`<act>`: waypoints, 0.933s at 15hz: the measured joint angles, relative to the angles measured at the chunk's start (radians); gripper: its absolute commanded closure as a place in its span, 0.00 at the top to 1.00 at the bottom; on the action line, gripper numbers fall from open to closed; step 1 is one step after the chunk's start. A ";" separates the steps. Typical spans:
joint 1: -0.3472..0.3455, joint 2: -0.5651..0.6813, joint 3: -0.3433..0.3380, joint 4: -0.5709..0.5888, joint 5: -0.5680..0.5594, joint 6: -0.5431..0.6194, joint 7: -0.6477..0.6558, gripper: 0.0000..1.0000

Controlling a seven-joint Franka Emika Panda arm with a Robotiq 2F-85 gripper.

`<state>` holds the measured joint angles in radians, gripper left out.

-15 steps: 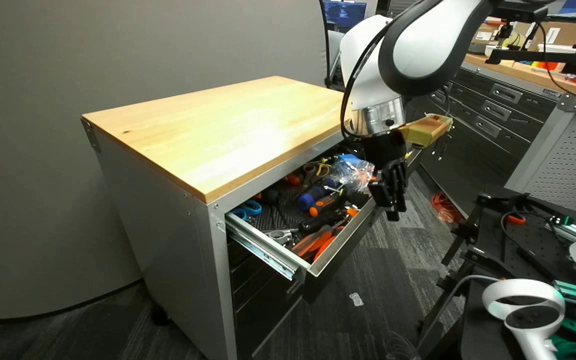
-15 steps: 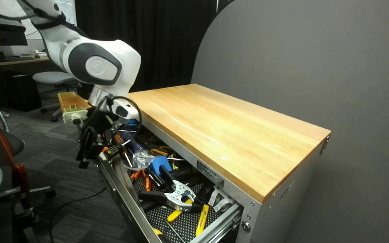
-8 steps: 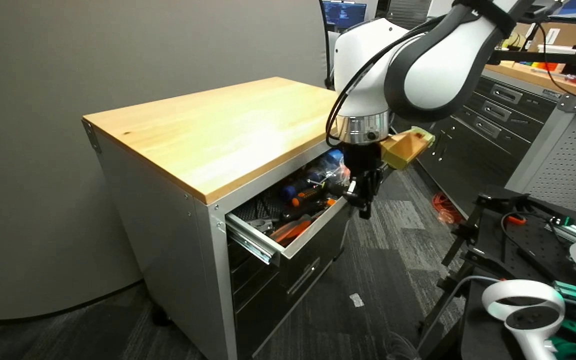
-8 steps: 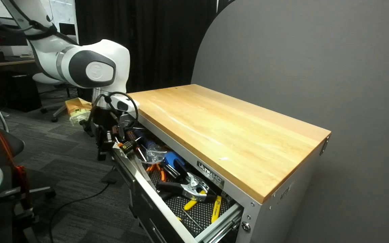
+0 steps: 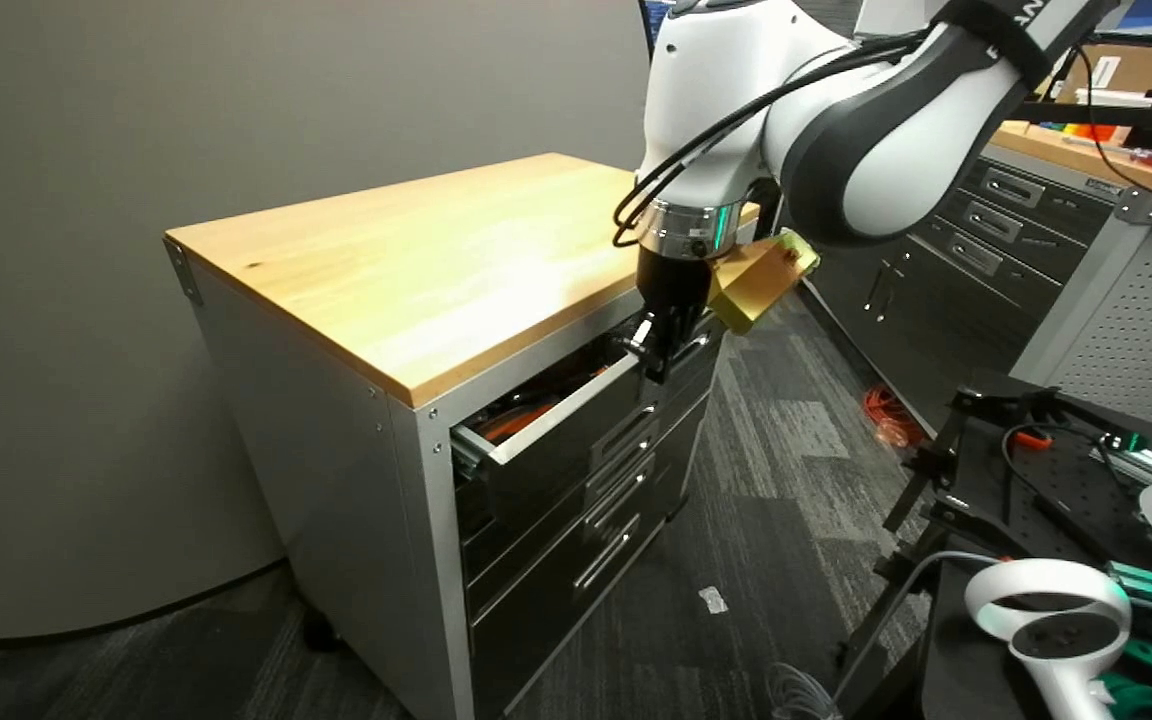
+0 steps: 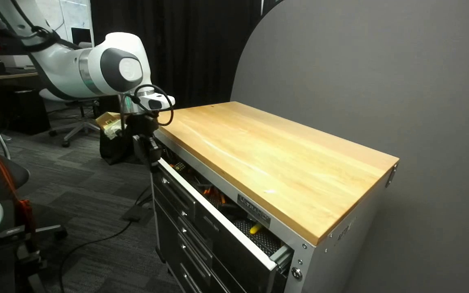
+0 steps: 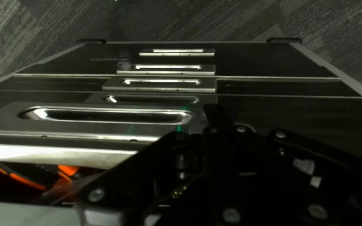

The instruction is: Put the black screwdriver inside the topmost drawer then push the drawer closed

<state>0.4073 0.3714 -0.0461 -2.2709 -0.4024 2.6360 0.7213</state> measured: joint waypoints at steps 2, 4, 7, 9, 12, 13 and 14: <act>0.026 0.000 -0.030 0.007 -0.088 0.033 0.081 0.00; 0.039 0.000 -0.048 0.010 -0.155 0.059 0.148 0.00; 0.047 -0.009 -0.062 0.007 -0.257 0.088 0.248 0.00; 0.064 -0.023 -0.084 0.005 -0.333 0.104 0.319 0.27; 0.071 -0.068 -0.096 0.003 -0.381 0.109 0.351 0.36; 0.071 -0.088 -0.094 -0.001 -0.381 0.109 0.342 0.44; 0.061 -0.111 -0.078 -0.009 -0.341 0.108 0.287 0.51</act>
<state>0.4686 0.2606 -0.1240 -2.2804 -0.7436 2.7438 1.0087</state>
